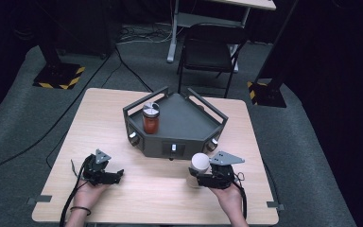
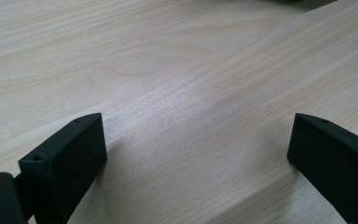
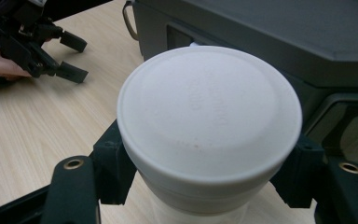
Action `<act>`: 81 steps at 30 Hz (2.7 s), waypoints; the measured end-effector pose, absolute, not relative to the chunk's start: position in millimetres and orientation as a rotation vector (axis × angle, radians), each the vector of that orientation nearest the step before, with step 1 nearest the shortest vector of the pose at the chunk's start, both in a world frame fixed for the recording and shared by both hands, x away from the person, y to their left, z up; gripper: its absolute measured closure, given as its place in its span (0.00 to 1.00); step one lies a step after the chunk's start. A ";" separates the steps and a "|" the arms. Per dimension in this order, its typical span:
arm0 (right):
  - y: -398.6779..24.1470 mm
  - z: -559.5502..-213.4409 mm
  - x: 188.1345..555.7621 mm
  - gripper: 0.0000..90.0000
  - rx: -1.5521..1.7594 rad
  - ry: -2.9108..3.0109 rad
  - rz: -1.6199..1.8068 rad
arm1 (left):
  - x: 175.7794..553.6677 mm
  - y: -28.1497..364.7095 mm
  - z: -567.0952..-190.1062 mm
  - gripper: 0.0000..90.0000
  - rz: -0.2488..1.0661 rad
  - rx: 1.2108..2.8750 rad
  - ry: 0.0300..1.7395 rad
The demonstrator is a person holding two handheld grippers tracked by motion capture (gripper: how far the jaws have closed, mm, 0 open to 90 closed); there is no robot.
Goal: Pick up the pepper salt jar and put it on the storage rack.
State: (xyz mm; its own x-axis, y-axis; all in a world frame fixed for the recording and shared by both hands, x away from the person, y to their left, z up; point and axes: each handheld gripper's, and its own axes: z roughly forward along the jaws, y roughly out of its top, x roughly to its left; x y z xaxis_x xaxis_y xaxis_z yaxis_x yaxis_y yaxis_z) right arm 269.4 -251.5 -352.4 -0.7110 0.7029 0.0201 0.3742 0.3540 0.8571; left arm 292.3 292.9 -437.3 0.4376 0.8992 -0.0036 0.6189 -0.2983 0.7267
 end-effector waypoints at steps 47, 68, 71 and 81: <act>-253.6 -275.3 298.0 0.36 0.932 2.192 1.327 | 292.3 292.9 -437.3 0.04 0.543 2.030 1.271; -248.3 -256.0 314.8 0.36 0.964 2.128 1.349 | 292.4 292.9 -437.3 0.04 0.543 2.029 1.271; -246.6 -254.6 319.3 0.36 0.979 2.118 1.346 | 292.4 292.9 -437.3 0.04 0.543 2.029 1.271; -237.2 -250.5 339.1 0.36 1.020 2.090 1.324 | 292.5 292.9 -437.3 0.04 0.543 2.030 1.271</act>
